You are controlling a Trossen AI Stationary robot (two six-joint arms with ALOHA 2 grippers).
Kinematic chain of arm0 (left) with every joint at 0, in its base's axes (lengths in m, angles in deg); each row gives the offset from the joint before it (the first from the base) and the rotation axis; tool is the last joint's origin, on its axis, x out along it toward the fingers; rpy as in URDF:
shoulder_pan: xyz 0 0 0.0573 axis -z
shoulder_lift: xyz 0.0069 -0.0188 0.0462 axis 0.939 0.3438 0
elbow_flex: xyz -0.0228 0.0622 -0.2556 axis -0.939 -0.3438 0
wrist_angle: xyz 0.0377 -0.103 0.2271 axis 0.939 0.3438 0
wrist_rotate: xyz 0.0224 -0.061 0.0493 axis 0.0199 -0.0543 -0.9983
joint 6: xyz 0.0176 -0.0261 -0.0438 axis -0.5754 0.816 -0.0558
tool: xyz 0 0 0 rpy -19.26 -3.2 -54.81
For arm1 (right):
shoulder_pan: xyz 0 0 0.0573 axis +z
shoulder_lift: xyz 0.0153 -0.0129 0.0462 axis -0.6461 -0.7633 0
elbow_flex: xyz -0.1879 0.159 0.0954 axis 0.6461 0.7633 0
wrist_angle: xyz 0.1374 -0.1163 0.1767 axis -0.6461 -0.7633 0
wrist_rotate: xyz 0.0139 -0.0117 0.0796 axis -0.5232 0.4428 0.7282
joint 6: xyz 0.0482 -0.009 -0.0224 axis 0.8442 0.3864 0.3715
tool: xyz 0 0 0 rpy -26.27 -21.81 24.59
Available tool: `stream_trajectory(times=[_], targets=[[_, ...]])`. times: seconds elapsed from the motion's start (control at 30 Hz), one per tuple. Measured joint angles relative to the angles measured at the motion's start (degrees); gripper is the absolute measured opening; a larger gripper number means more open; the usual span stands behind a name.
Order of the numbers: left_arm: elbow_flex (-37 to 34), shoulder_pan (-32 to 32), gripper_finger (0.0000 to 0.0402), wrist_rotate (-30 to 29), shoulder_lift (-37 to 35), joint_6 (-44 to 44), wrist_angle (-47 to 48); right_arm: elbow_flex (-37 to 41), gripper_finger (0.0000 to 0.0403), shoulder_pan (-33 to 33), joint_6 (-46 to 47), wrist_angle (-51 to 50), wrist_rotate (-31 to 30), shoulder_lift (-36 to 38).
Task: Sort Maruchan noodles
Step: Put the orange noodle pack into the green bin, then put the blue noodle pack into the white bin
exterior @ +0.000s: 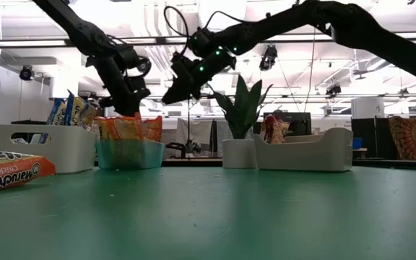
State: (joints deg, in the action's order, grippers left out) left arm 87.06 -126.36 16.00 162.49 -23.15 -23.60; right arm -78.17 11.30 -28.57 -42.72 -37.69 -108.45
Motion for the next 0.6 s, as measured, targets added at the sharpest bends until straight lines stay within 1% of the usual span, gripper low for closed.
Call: stream_trajectory(times=[0.2, 0.27, 0.4, 0.47, 0.5, 0.6], targets=[[0.0, 0.17, 0.0062, 0.23, -4.3, -1.81, 0.17, 0.0, 0.0116, 0.54, -0.02, -2.25, 0.04, 3.29], [0.04, 0.71, 0.0061, 3.95, -6.42, -2.17, 0.01, -0.06, 0.0112, 1.17, -0.04, -3.7, 0.04, 4.56], [0.03, 2.84, 0.0057, 17.09, -10.92, -2.24, 0.04, -0.07, 0.0105, 3.07, -0.02, -8.39, 0.26, 7.18], [-0.61, 4.79, 0.0054, 21.62, -13.62, -2.32, -0.26, -0.07, 0.0101, 4.35, -0.02, -11.27, 0.33, 8.63], [-0.87, 6.2, 0.0053, 22.61, -14.81, -2.28, -0.36, -0.07, 0.0099, 5.01, -0.02, -12.33, 0.35, 9.38], [-1.77, 11.7, 0.0049, 22.44, -18.06, -2.28, -0.93, -0.07, 0.0092, 7.51, 0.07, -17.4, 0.48, 11.6]])
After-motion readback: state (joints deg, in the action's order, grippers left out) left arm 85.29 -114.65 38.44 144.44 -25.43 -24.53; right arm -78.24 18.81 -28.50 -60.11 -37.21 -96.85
